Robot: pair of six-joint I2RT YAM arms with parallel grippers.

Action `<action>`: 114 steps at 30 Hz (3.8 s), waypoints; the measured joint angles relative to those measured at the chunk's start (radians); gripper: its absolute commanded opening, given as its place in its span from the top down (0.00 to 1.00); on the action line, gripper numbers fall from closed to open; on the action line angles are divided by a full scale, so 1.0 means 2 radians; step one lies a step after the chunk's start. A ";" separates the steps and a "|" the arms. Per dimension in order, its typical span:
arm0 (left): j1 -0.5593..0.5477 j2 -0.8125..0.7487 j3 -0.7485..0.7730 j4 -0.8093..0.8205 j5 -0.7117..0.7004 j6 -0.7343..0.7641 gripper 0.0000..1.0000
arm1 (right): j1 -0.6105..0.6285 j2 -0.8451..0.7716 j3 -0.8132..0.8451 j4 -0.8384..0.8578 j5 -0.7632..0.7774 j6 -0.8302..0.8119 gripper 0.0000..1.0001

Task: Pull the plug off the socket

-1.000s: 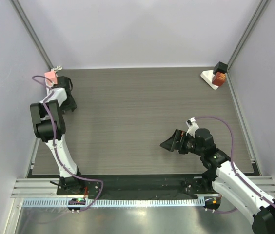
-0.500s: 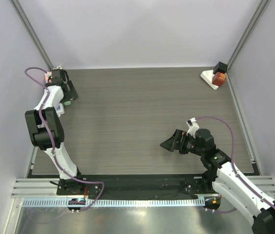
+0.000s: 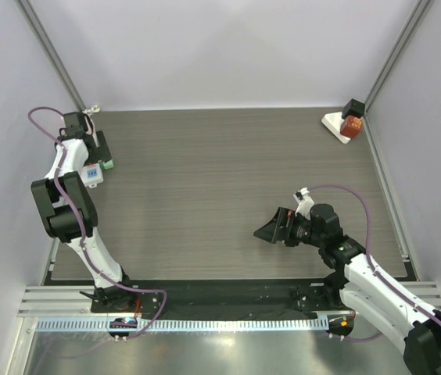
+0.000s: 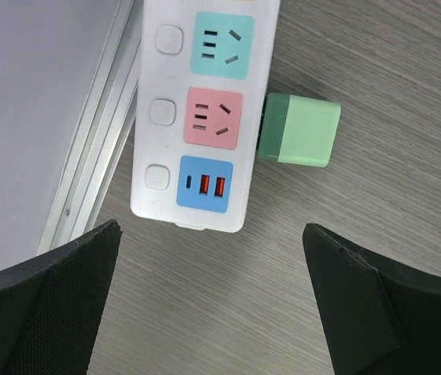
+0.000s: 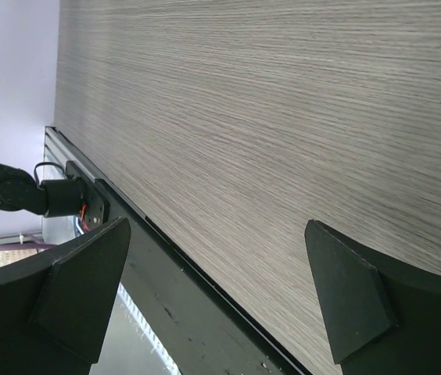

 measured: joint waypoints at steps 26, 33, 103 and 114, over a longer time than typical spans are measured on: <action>0.031 0.093 0.054 -0.012 0.036 0.078 0.00 | 0.000 -0.050 0.020 -0.004 -0.023 0.002 0.00; 0.031 0.124 0.071 -0.027 0.044 0.087 0.00 | 0.000 -0.043 0.021 -0.010 -0.023 0.001 0.01; -0.280 -0.150 -0.271 -0.051 -0.005 -0.191 0.20 | 0.096 0.445 0.303 0.140 0.022 0.009 0.05; -0.280 -0.236 -0.267 -0.127 0.033 -0.221 0.00 | 0.096 0.487 0.318 0.154 0.034 -0.014 0.05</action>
